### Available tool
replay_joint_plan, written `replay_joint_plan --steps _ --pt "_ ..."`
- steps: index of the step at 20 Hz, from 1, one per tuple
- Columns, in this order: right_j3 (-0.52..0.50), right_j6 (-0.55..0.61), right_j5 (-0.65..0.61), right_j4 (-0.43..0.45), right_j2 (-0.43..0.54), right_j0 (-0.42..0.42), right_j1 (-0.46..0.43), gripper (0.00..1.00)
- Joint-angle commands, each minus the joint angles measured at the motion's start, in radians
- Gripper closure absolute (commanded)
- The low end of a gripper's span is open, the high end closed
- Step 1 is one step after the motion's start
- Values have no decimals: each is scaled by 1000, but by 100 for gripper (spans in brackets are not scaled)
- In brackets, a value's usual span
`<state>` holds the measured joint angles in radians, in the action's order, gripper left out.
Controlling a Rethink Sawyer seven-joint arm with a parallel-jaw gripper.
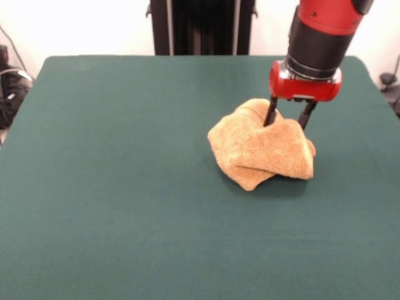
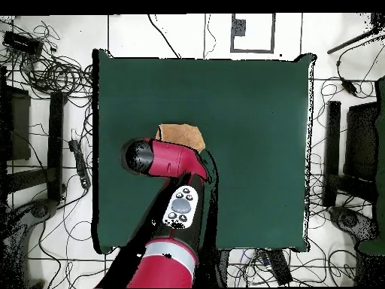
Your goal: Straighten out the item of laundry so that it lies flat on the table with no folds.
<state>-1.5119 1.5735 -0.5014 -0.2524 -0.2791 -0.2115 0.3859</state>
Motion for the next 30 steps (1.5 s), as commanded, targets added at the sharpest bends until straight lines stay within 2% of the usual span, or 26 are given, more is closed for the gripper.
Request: replay_joint_plan --steps 1,2,3,13,23,30 --pt "18 215 50 2 50 -32 -19 0" --pt "23 202 62 11 51 -31 -20 0" --pt "17 210 53 2 55 -29 -18 100" --pt "6 198 66 4 68 -20 -10 100" --pt "-18 213 -91 -34 78 -8 77 100" --pt "-7 227 -134 -45 81 -2 95 100"
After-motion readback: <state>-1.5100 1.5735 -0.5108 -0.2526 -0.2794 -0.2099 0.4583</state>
